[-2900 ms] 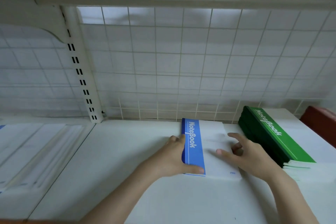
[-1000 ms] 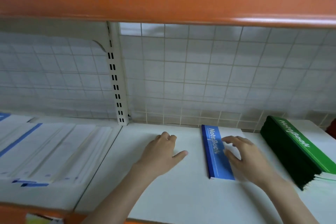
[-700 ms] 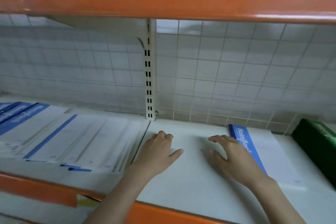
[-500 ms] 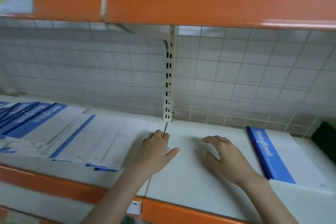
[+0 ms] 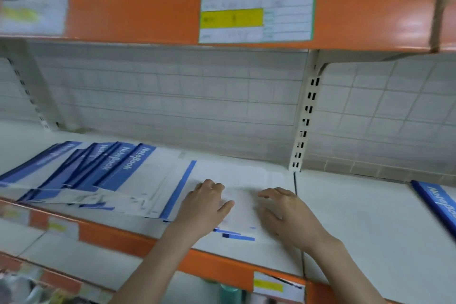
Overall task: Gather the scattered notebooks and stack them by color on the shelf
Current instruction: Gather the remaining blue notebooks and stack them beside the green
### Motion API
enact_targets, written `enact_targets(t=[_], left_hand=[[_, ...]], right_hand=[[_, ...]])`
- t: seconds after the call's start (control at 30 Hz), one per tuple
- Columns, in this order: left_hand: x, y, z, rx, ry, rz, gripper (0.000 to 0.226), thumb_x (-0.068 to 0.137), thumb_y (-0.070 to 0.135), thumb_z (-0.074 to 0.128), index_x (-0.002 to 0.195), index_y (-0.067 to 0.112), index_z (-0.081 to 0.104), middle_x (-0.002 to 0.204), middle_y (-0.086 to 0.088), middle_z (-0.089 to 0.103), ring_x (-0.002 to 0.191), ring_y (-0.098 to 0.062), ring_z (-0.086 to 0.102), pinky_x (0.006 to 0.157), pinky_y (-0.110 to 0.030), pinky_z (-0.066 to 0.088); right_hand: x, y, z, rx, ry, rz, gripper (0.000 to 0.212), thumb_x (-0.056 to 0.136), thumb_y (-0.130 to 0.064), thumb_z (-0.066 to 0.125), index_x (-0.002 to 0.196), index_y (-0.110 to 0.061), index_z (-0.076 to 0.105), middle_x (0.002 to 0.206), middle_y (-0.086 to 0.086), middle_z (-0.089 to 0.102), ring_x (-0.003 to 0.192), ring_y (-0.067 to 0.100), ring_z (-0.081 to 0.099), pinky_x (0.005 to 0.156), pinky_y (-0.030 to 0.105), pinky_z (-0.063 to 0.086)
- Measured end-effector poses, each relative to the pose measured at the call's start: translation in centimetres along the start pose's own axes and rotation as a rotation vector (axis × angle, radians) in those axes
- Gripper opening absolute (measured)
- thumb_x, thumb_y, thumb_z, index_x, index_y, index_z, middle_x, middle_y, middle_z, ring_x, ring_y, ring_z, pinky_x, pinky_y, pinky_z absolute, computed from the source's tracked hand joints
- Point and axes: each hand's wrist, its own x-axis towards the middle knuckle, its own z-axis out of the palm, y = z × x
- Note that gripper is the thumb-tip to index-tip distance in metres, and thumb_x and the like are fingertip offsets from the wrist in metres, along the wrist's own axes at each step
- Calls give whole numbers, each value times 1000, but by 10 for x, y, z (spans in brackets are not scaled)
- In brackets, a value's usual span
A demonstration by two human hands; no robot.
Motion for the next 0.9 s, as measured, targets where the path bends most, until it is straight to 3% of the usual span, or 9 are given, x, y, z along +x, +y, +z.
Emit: enact_targets(t=[0.23, 0.37, 0.47, 0.6, 0.8, 0.9], left_hand=[[6, -55, -3, 17, -38, 25, 50, 98, 46, 38, 138, 16, 42, 141, 0, 39, 130, -17, 38, 101, -30, 39], [14, -76, 2, 11, -95, 78, 56, 99, 45, 35, 145, 13, 32, 159, -1, 14, 144, -17, 21, 113, -30, 24], [20, -83, 8, 50, -135, 135, 61, 100, 48, 30, 151, 15, 20, 160, -1, 10, 147, -15, 10, 118, -31, 12], [25, -91, 13, 78, -163, 203, 63, 99, 54, 25, 153, 24, 12, 160, 6, 5, 147, -10, 2, 118, -34, -2], [28, -84, 23, 48, -147, 239, 65, 97, 58, 24, 153, 29, 8, 160, 10, 1, 147, -9, -1, 116, -36, -8], [30, -70, 27, 51, -105, 219, 62, 98, 54, 24, 153, 27, 10, 161, 7, 4, 147, -10, 2, 117, -40, -8]], right_hand=[[32, -37, 38, -85, 21, 15, 38, 93, -26, 44, 129, -20, 53, 126, -5, 57, 115, 14, 51, 88, 26, 45], [43, -52, 49, -20, 46, 112, 39, 93, -23, 48, 132, -22, 50, 122, -4, 58, 112, 14, 53, 86, 26, 46], [48, -59, 54, 0, 46, 133, 40, 93, -23, 50, 133, -21, 50, 120, -3, 58, 107, 14, 55, 85, 25, 46], [52, -65, 62, 0, 35, 124, 38, 91, -17, 49, 128, -15, 56, 125, -2, 56, 115, 16, 51, 89, 24, 45], [52, -62, 67, 72, 110, 168, 20, 91, -19, 55, 109, -14, 63, 111, -2, 57, 91, 11, 52, 80, 16, 41], [55, -59, 68, 95, 147, 229, 31, 90, -32, 59, 114, -13, 62, 117, -2, 56, 107, 14, 52, 87, 13, 37]])
